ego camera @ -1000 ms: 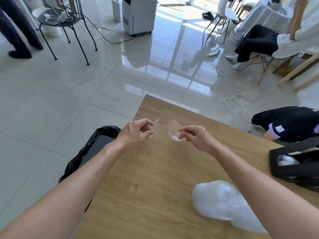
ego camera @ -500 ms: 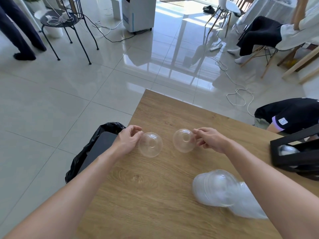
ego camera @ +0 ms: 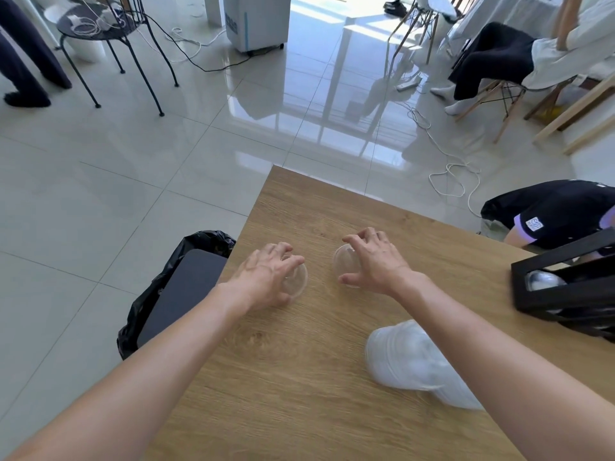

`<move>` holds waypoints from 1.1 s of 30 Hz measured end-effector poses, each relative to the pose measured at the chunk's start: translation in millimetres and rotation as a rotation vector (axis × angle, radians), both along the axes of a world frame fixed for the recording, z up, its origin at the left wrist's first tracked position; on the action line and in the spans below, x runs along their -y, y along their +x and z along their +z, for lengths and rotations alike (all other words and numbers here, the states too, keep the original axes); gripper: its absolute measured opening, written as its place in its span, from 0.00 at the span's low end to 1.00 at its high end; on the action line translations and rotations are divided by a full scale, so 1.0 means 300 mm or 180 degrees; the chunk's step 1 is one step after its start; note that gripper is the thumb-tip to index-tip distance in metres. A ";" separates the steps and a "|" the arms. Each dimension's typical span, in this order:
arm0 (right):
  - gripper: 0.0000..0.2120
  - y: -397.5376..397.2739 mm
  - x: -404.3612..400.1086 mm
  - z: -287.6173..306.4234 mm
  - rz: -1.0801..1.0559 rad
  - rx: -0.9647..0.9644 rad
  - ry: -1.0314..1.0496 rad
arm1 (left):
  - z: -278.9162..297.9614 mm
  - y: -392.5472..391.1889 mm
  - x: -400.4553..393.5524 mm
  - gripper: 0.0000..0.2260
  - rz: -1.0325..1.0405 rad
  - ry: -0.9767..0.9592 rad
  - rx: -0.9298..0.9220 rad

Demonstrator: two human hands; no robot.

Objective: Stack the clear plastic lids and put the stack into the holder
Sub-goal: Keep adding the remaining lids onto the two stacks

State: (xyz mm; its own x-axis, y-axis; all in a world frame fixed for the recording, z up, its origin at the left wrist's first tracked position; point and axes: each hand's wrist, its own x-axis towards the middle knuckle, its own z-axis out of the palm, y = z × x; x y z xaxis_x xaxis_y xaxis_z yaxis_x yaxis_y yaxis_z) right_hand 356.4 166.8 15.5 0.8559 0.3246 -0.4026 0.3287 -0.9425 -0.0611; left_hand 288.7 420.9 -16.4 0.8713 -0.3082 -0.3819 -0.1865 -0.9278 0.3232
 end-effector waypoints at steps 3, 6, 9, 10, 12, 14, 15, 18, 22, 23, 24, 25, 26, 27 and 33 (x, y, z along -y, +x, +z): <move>0.41 -0.016 -0.003 -0.010 -0.0169 -0.0340 0.0166 | 0.008 0.003 0.006 0.38 0.0017 -0.0061 -0.0076; 0.40 -0.027 0.025 0.009 -0.0235 -0.0388 0.0300 | 0.027 0.003 0.006 0.38 0.0025 -0.0095 -0.0016; 0.40 -0.042 0.092 0.071 -0.0348 -0.0216 0.0496 | 0.067 0.004 0.031 0.39 0.0081 -0.0104 0.0036; 0.40 -0.050 0.127 0.100 -0.0398 -0.0146 0.0545 | 0.086 0.004 0.050 0.40 0.0057 -0.0106 0.0090; 0.41 -0.068 0.207 0.163 -0.0507 -0.0011 0.0629 | 0.127 0.002 0.099 0.40 0.0008 -0.0156 0.0226; 0.41 -0.089 0.296 0.229 -0.0605 0.0123 0.0676 | 0.172 -0.002 0.155 0.41 0.0014 -0.0291 0.0334; 0.41 -0.107 0.347 0.264 -0.0674 0.0199 0.0703 | 0.195 -0.009 0.190 0.41 0.0003 -0.0361 0.0404; 0.41 -0.167 0.485 0.342 -0.0864 0.0329 0.0737 | 0.252 -0.035 0.283 0.45 -0.0044 -0.0581 0.0562; 0.41 -0.283 0.632 0.400 -0.1047 0.0415 0.0961 | 0.343 -0.072 0.403 0.41 -0.0159 -0.0969 0.0715; 0.41 -0.314 0.659 0.405 -0.1069 0.0430 0.1003 | 0.368 -0.082 0.432 0.40 -0.0199 -0.1057 0.0716; 0.42 -0.339 0.678 0.405 -0.1081 0.0438 0.1015 | 0.388 -0.092 0.455 0.40 -0.0226 -0.1144 0.0703; 0.42 -0.368 0.700 0.404 -0.1105 0.0448 0.1039 | 0.407 -0.106 0.481 0.39 -0.0266 -0.1216 0.0685; 0.43 -0.395 0.718 0.400 -0.1134 0.0456 0.1083 | 0.420 -0.121 0.507 0.39 -0.0302 -0.1272 0.0663; 0.43 -0.420 0.737 0.394 -0.1166 0.0463 0.1147 | 0.429 -0.136 0.531 0.38 -0.0335 -0.1305 0.0646; 0.40 -0.553 0.822 0.336 -0.1157 0.0421 0.1393 | 0.394 -0.208 0.640 0.38 -0.0487 -0.1241 0.0559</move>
